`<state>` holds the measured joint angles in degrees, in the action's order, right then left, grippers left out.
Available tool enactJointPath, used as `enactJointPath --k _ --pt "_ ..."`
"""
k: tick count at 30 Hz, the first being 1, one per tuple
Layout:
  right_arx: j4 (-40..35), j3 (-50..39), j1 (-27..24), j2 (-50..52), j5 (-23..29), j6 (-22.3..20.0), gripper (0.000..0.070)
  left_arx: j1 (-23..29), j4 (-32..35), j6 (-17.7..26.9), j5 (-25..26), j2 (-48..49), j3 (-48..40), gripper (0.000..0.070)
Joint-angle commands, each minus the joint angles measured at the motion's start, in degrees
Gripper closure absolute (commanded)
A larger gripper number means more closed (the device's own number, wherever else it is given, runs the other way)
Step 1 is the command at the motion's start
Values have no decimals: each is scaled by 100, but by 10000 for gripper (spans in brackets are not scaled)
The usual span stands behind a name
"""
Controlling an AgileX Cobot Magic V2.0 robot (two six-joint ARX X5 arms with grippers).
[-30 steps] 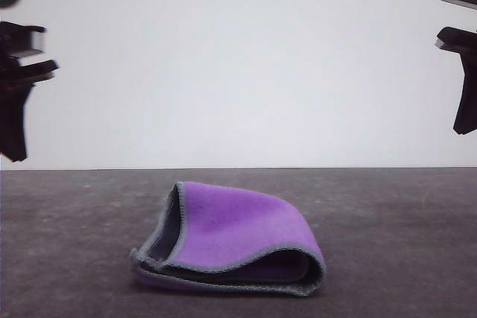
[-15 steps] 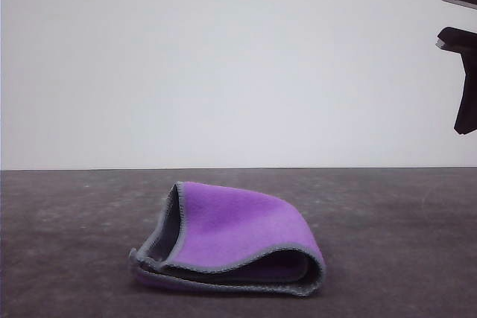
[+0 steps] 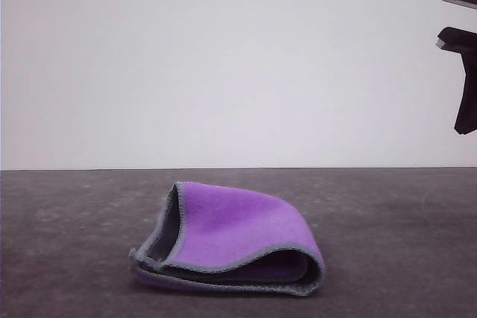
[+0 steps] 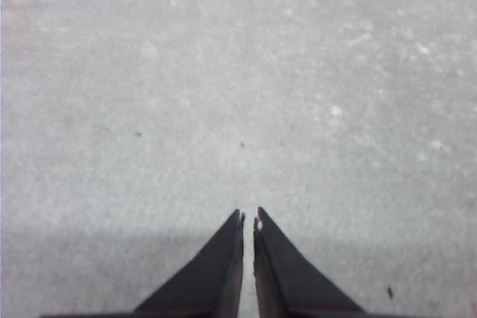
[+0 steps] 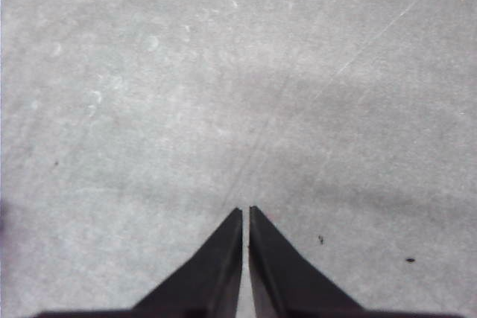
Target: Fold clothes
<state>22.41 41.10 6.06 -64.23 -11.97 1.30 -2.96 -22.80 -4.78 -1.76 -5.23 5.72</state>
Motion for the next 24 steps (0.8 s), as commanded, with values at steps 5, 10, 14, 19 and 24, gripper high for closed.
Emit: enactJointPath --k 5,10,14,19,24 --pt "-55 66 16 -46 0 -26 688 7 -156 -66 -28 433 -92 685" --pt "-59 66 16 -46 0 -26 688 10 -158 -72 -26 509 -92 684" --pt "-61 66 18 -46 0 -26 688 -4 -154 -68 -26 505 -92 685" --pt "-77 66 16 -46 0 -26 688 -4 -160 -68 -24 494 -92 684" --pt "-81 66 16 -46 0 -26 688 -4 -160 -68 -25 495 -92 685"
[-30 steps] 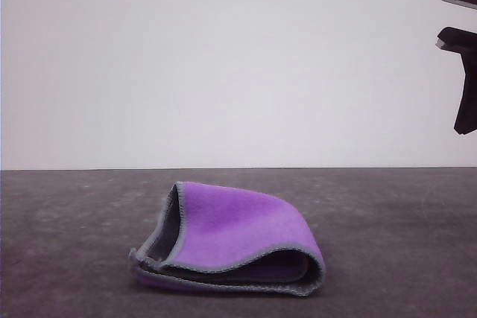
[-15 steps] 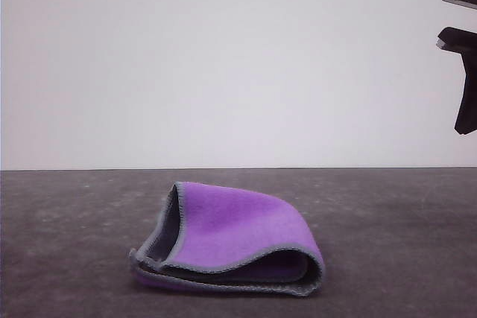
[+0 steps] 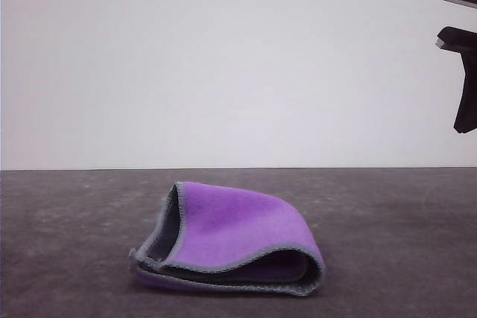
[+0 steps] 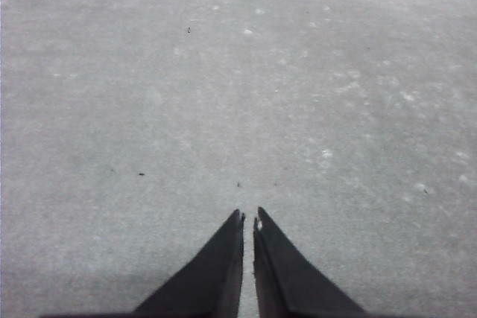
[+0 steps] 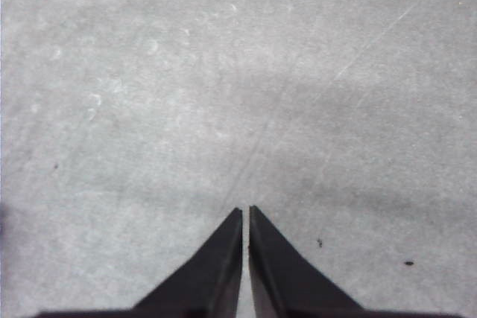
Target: Fold clothes
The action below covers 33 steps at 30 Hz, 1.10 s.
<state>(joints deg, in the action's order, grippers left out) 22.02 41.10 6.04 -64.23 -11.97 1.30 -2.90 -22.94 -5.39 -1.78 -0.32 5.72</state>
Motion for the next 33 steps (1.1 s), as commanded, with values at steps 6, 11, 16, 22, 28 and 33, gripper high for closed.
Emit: enactJointPath --k 6,11,16,22,28,33 --pt "-63 66 17 -46 0 -26 688 -11 -146 -7 -22 3 -92 685" --pt "-71 66 17 -46 2 -38 688 -11 -146 -7 -22 4 -92 685" --pt "-217 -89 2 328 187 -223 688 -11 -146 -7 -22 4 -92 685" --pt "-1157 -1122 -42 1906 477 -397 688 -11 -146 -7 -22 3 -92 684" --pt "-1385 -2229 -196 3746 652 -397 688 -11 -146 -7 -22 3 -92 685" --pt "-1365 -2858 -244 4886 854 -347 688 -11 -146 -7 -22 3 -92 685"
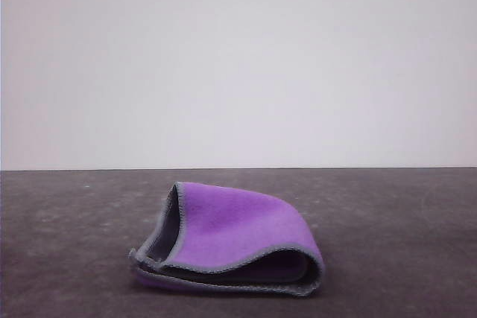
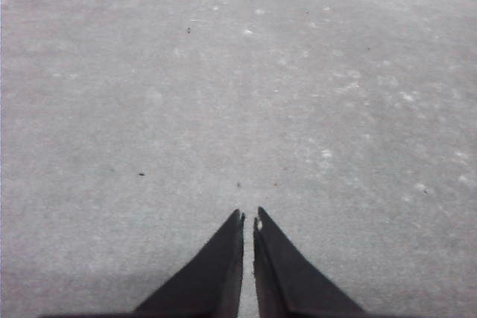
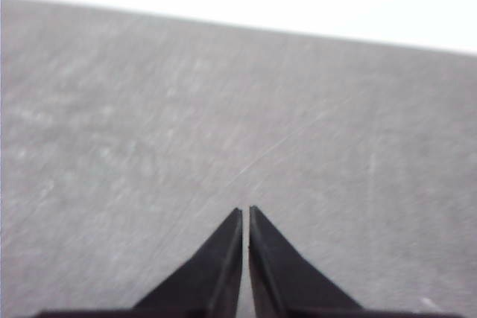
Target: Fold clothes
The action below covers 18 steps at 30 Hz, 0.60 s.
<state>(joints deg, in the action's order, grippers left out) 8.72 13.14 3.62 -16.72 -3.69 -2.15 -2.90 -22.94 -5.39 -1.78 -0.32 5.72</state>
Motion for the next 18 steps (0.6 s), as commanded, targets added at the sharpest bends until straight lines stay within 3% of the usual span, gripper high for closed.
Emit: enactJointPath --k 1,11,18 --pt "-24 -160 -3 317 52 12 688 -11 -146 -7 -22 2 -92 685" --pt "134 -902 -3 1589 80 25 688 -11 -146 -7 -22 4 -92 685" --pt "246 -983 -7 1651 261 25 689 -11 -148 -7 -22 3 -92 685"
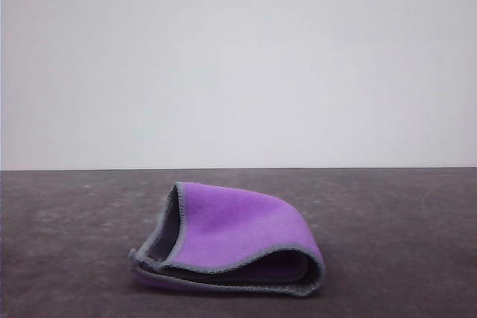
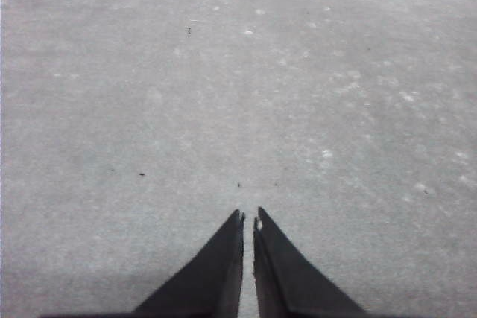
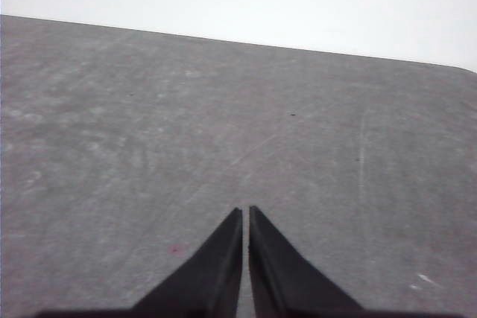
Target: Fold clothes
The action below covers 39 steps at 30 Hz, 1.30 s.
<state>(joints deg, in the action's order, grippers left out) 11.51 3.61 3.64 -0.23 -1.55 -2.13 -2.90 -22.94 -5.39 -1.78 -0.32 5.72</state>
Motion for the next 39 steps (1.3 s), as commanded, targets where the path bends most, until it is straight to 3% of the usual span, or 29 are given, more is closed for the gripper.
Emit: enactJointPath --k 1,6,14,19,39 --pt "-34 -58 -9 2 89 31 689 -11 -146 -7 -22 4 -92 685" --pt "-130 -285 -9 2 139 280 688 -11 -147 -7 -22 4 -92 685" --pt "-138 -288 -13 2 220 291 688 -11 -149 -7 -22 4 -90 685" --pt "-143 -288 -13 2 625 314 689 -11 -146 -6 -22 2 -90 685" --pt "-252 -288 -13 2 613 304 689 -11 -148 -6 -22 3 -90 685"
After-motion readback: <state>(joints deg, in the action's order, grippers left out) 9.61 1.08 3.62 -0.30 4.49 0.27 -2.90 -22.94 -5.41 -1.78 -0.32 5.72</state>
